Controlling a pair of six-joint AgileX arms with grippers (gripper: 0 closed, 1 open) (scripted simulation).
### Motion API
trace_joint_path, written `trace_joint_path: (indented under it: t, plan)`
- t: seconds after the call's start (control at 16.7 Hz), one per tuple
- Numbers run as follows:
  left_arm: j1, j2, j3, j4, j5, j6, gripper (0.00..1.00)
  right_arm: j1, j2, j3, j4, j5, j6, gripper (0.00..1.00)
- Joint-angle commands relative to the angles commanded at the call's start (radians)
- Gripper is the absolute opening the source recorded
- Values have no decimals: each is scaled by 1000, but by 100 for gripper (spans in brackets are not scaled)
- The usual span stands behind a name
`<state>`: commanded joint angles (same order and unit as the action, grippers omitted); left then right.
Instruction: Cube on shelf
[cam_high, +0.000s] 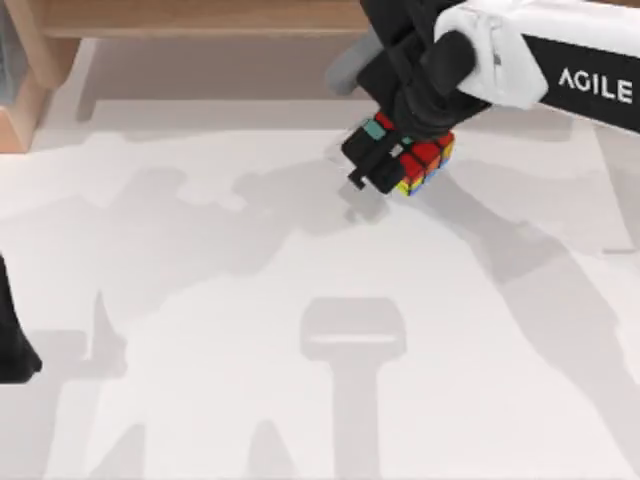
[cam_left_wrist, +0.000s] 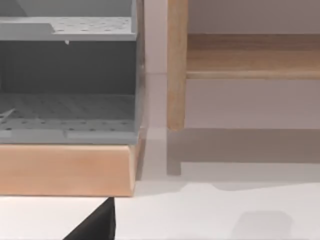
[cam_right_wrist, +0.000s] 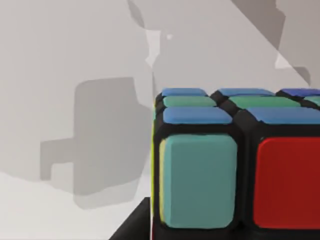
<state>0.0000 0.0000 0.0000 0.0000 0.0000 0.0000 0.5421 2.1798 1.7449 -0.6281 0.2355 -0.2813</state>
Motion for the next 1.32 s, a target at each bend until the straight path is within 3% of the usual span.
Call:
trace_joint_path:
  t: [0.3,0.9,1.32]
  plan:
    - [0,0,0,0,0,0,100,85,32,-175,447,75,27,0]
    - [0,0,0,0,0,0,100,-17,-5,-755,1524,161,88,0]
    - [0,0,0,0,0,0,100,-146,-117,-973,1988,142,186,0]
